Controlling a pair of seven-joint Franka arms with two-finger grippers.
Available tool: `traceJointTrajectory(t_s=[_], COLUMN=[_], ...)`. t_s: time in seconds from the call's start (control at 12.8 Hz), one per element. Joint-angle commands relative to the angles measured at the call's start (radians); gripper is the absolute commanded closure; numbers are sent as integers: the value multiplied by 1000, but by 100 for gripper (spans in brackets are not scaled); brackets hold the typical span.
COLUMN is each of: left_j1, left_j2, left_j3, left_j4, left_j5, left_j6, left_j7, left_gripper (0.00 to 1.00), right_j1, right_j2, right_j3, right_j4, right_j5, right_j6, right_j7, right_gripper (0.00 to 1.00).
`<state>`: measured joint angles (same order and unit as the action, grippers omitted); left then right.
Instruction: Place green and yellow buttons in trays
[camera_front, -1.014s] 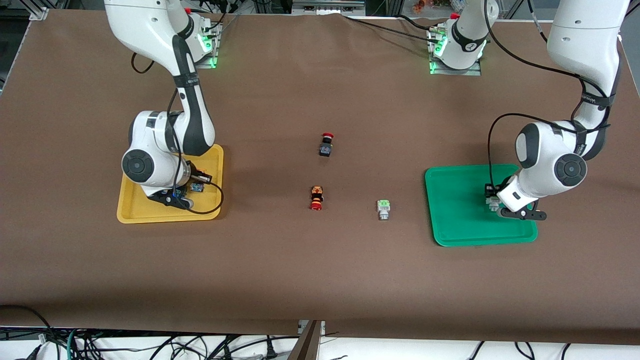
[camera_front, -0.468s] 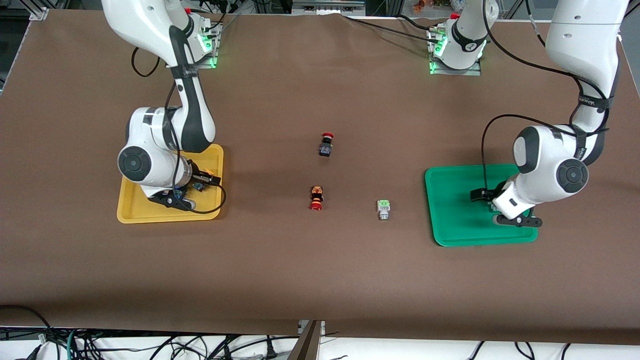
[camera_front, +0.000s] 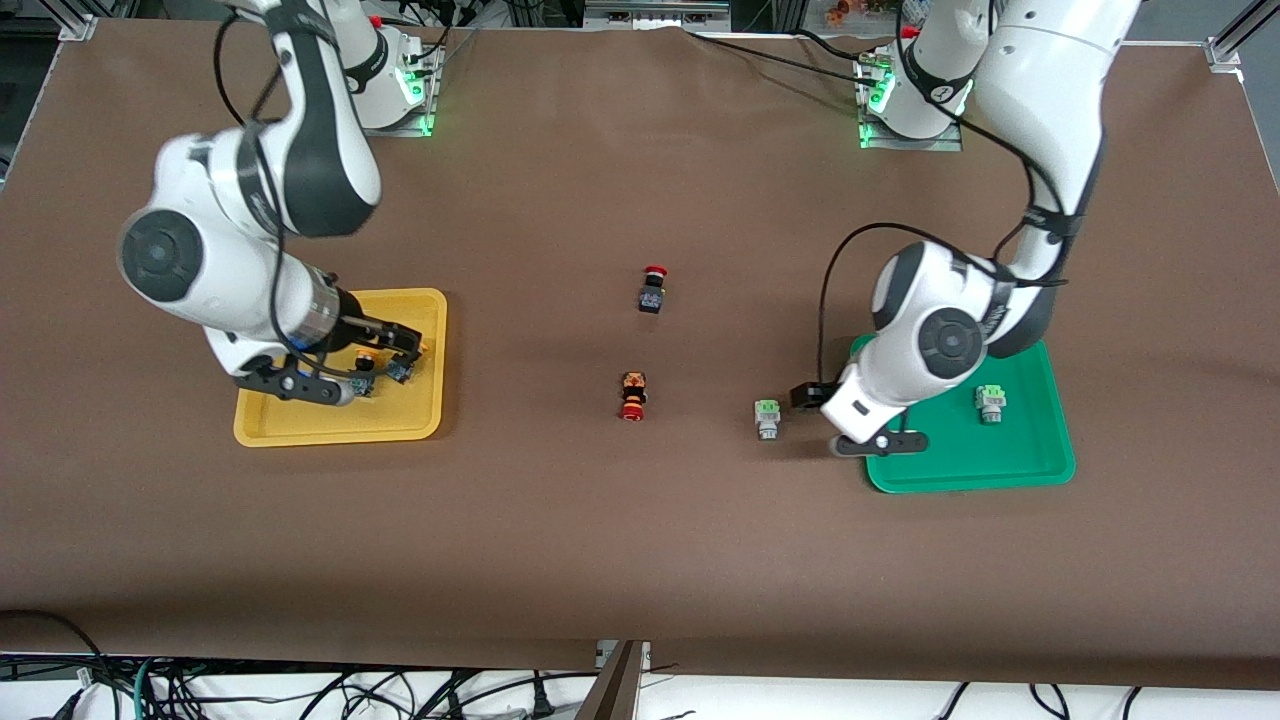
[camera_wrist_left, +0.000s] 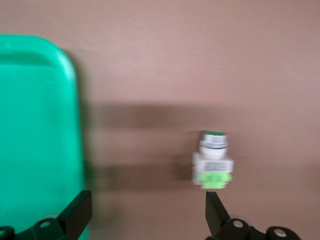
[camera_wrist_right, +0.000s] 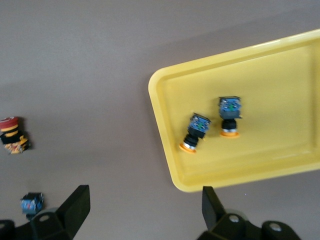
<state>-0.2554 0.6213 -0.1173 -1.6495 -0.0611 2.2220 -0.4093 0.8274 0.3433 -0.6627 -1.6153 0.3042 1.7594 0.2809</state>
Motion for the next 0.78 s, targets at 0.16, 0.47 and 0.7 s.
traceJointTrajectory(t_s=[0.16, 0.47, 0.7], left_j1=[-56, -74, -76], left_j2=[116, 152, 166], left_j3=[-36, -39, -41], left_j4=[91, 89, 91], left_j5=[151, 162, 193], left_j6=[92, 102, 116], left_j7=[-195, -213, -271], left_gripper=[0, 13, 75], right_j1=[6, -64, -406], right_j2=[-233, -309, -332], right_j3=[-3, 76, 392], right_j4=[-28, -38, -40], right_j5=[-122, -191, -192], right_j6=[-130, -170, -187], right_j7=[4, -15, -49], right_gripper=[1, 1, 1])
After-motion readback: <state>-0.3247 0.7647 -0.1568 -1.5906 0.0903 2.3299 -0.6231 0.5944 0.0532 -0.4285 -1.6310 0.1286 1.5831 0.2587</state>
